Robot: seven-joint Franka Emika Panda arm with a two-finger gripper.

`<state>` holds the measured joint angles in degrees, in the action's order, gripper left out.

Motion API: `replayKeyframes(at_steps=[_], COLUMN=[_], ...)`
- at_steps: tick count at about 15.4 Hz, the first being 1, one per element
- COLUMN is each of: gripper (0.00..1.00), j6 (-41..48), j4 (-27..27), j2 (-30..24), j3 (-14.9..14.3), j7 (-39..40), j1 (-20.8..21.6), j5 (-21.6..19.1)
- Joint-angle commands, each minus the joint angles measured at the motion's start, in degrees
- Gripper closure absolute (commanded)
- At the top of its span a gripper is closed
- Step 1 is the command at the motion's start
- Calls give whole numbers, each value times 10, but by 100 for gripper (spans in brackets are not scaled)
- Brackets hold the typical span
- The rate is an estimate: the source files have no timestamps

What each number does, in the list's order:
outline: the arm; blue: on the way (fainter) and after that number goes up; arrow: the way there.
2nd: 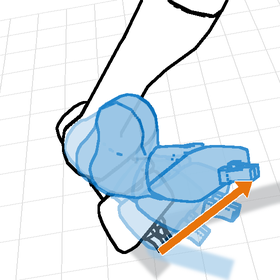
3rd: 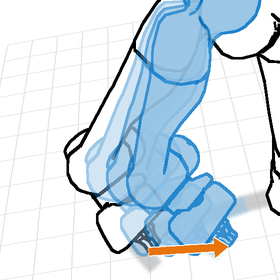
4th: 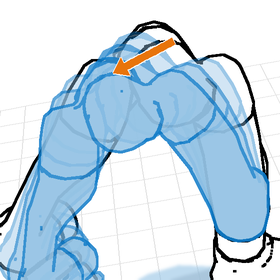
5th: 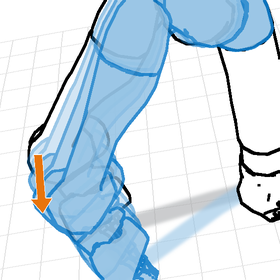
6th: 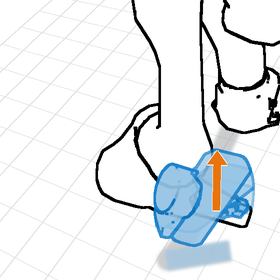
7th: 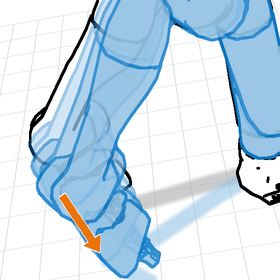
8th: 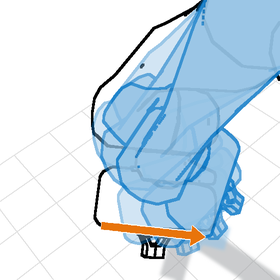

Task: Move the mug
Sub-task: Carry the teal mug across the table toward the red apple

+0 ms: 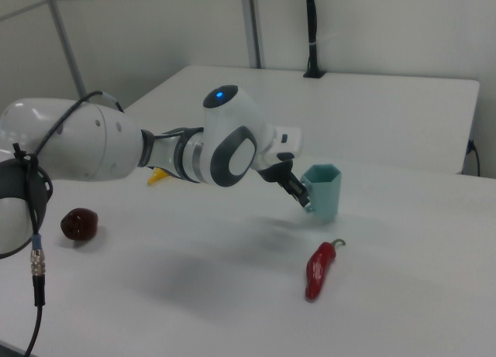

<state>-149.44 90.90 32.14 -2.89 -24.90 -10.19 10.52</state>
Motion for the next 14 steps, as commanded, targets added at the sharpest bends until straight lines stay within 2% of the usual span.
replayKeyframes(at_steps=[1, 4, 7, 10, 14], gripper=[99, 99, 98, 98, 98], j6=[56, 106, 111, 117, 143], j4=[84, 149, 237, 318, 365], j2=[-98, -169, -240, -297, -322], j3=[3, 5, 22, 59, 89], j7=[-6, -7, -7, -6, -5], j1=[43, 96, 133, 140, 145], j5=[20, 33, 36, 44, 45])
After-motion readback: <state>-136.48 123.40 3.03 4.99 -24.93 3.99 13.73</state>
